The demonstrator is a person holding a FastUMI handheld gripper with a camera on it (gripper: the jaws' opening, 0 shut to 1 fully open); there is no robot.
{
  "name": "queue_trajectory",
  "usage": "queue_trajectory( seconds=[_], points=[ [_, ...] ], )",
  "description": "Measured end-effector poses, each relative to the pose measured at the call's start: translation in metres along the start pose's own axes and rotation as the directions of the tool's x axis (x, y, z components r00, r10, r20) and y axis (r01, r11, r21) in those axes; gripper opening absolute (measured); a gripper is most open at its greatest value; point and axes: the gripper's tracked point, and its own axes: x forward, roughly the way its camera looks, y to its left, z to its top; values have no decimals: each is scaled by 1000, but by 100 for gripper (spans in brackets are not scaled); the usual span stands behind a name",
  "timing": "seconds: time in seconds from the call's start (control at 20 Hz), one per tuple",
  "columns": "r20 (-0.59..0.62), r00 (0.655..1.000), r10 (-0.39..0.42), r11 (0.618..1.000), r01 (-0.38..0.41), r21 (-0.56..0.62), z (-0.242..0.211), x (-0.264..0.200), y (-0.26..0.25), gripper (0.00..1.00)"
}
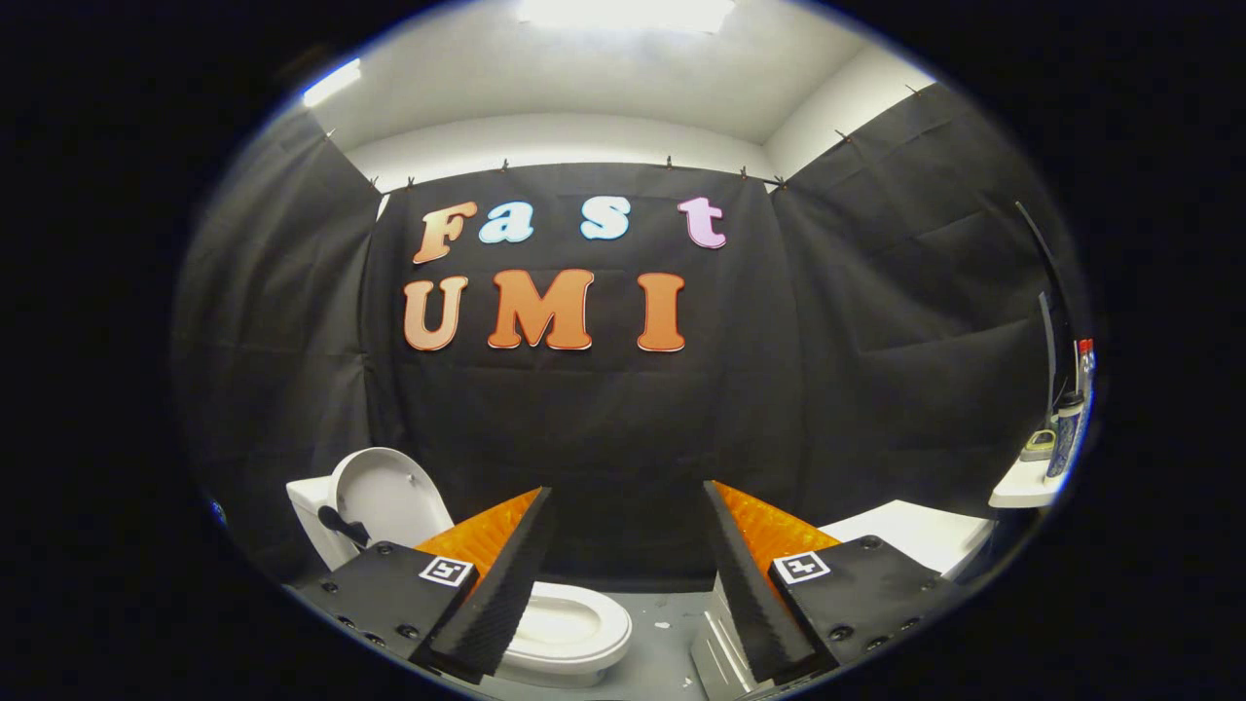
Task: Open the toilet lid.
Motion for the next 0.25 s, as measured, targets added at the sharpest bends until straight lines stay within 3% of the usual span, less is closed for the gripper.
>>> queue_trajectory(
  seconds=[0.25],
  points=[
    [8,1000,15,1000,-16,7,7,-2,6,96]
  ],
)
